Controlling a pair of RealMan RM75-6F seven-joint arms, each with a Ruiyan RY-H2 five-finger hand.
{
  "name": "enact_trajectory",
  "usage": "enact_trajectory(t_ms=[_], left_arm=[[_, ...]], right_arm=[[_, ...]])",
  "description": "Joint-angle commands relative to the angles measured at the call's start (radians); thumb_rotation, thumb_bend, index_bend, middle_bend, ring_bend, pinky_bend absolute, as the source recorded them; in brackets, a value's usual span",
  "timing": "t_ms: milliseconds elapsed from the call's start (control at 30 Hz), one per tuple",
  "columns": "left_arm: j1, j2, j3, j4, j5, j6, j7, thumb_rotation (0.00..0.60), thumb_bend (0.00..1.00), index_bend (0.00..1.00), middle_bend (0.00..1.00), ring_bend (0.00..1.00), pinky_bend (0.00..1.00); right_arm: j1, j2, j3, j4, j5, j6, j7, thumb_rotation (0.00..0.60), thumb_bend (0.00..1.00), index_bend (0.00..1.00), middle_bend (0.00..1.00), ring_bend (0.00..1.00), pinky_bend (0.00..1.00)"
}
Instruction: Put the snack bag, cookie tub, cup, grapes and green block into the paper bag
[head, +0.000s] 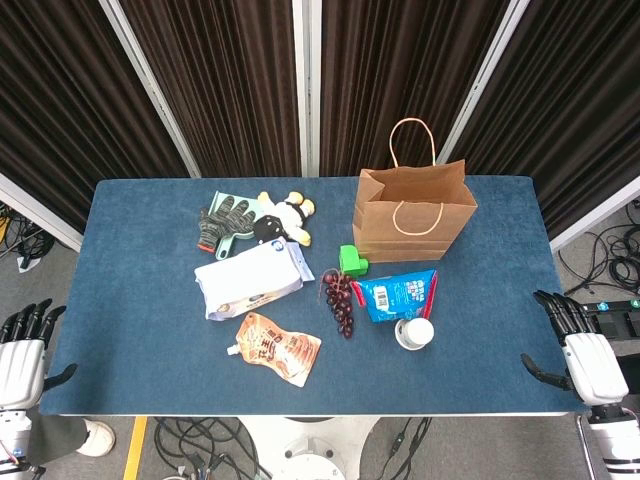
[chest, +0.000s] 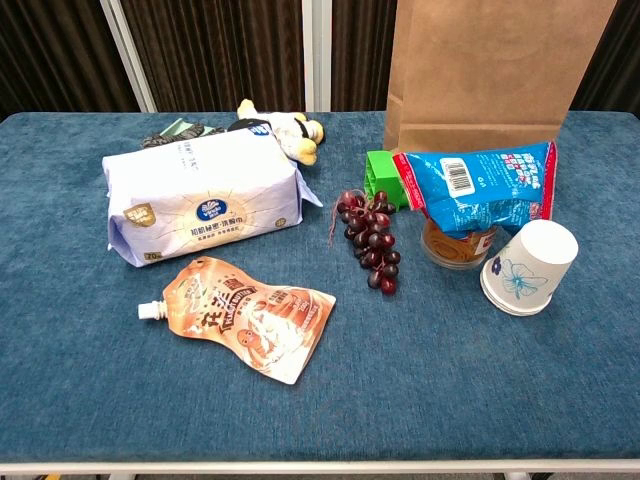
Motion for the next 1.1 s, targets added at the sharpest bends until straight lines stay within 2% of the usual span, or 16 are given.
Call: enact_trajectory(t_ms=[33,300,433,533,700,867,1100], left_arm=[[-0.001,0.001,-0.001,-0.001,0.0,-0.001,0.0,0.6,0.04,0.23,0.2,0.12,0.15],[-0.005,0.005,0.0,-0.008,0.0,-0.009,0.0,0.6,0.04,0.23,0.2,0.12,0.15],[-0.009,0.003,-0.001,-0.007,-0.002,-0.015,-0.003,0.6,0.04,0.23,0.2,0.12,0.15],[-0.01,0.001,0.0,-0.004,-0.002,-0.019,-0.009,0.6,0.04,0.23,0.2,0.12,0.15],[-0.002,-0.001,0.003,0.006,-0.009,-0.014,-0.022,0.6,0.04,0.23,0.2,0.12,0.15],[0.0,-0.004,0.001,0.018,-0.023,-0.025,-0.038,0.6,0.04,0.23,0.2,0.12,0.15],[-0.004,-0.009,-0.001,0.039,-0.033,-0.04,-0.06,0.6,0.04,0.23,0.2,0.12,0.15]], right_arm=[[0.002,0.0,0.0,0.002,-0.001,-0.002,0.001,0.6,0.19,0.0,0.07,0.0,0.03],[0.01,0.0,0.0,0.004,-0.014,-0.006,0.002,0.6,0.19,0.0,0.07,0.0,0.03],[0.052,0.017,0.006,-0.02,-0.034,-0.054,-0.033,0.6,0.19,0.0,0.08,0.0,0.03],[0.117,0.042,0.022,-0.071,-0.043,-0.136,-0.092,0.6,0.18,0.0,0.08,0.0,0.03],[0.256,0.055,0.079,-0.163,0.002,-0.323,-0.187,0.6,0.09,0.0,0.08,0.0,0.04],[0.388,-0.006,0.127,-0.181,0.089,-0.503,-0.261,0.6,0.07,0.0,0.07,0.0,0.04],[0.501,-0.128,0.157,-0.126,0.197,-0.634,-0.354,0.6,0.07,0.0,0.07,0.0,0.04]])
